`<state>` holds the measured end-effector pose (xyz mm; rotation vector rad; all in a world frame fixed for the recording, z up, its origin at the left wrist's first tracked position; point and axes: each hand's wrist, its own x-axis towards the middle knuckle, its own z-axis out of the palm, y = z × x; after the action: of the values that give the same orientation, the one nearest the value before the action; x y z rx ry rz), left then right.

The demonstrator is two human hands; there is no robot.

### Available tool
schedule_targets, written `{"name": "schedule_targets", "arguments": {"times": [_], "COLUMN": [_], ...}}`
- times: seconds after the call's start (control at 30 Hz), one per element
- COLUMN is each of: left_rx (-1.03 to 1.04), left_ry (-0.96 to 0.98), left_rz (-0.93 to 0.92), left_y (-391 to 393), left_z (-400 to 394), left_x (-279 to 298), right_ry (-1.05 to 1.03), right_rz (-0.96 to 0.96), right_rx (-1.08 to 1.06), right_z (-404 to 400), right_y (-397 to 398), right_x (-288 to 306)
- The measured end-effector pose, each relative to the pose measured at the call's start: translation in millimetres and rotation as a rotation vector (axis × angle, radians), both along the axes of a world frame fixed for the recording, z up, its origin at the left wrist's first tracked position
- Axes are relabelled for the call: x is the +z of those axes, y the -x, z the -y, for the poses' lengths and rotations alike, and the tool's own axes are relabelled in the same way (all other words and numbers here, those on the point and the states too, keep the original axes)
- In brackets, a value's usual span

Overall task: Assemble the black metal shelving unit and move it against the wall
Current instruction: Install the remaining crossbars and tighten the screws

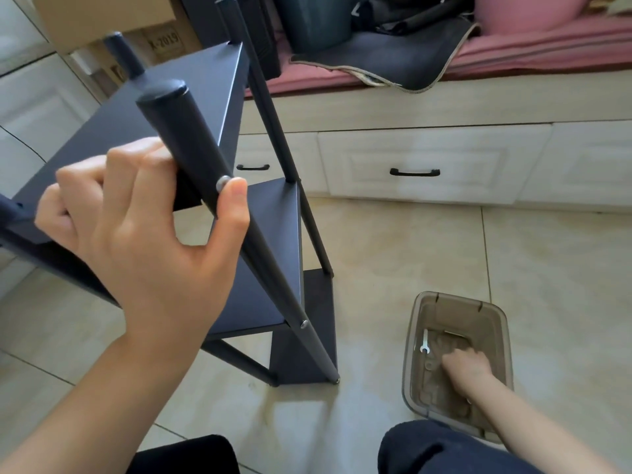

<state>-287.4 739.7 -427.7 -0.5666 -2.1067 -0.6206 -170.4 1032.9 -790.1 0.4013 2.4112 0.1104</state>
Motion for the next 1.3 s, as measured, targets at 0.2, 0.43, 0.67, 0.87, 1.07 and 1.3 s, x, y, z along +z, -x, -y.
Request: {"name": "schedule_targets", "arguments": {"times": [0.2,0.43,0.67,0.87,1.07,1.3], "left_rx": [0.002,-0.010,-0.060,-0.042,-0.050,-0.061], "left_ry": [0.038,0.140,0.190,0.210,0.176,0.045], "left_rz": [-0.040,0.026,0.095,0.166,0.194,0.293], "left_y": [-16.9,-21.7,-27.5,-31.1,-21.9,1.2], "left_z": [-9.2,-0.5,1.6,3.5,23.7,83.5], "left_x": [9.2,23.1,36.8,43.4,49.5,63.8], "right_ry": [0.187,0.350,0.575,0.988,1.251,1.431], "right_rz": [-0.016,-0.128,-0.470,-0.793,-0.945,-0.882], "right_rx": [-0.167,-0.220,-0.389,-0.480,-0.440,-0.497], "right_z": [-3.6,-8.8,12.9,63.1,115.8,152.9], "right_y": [4.9,0.6,-3.8,11.0,27.5,39.0], "right_x": [18.5,65.9,140.5,218.6,267.2,284.0]}}
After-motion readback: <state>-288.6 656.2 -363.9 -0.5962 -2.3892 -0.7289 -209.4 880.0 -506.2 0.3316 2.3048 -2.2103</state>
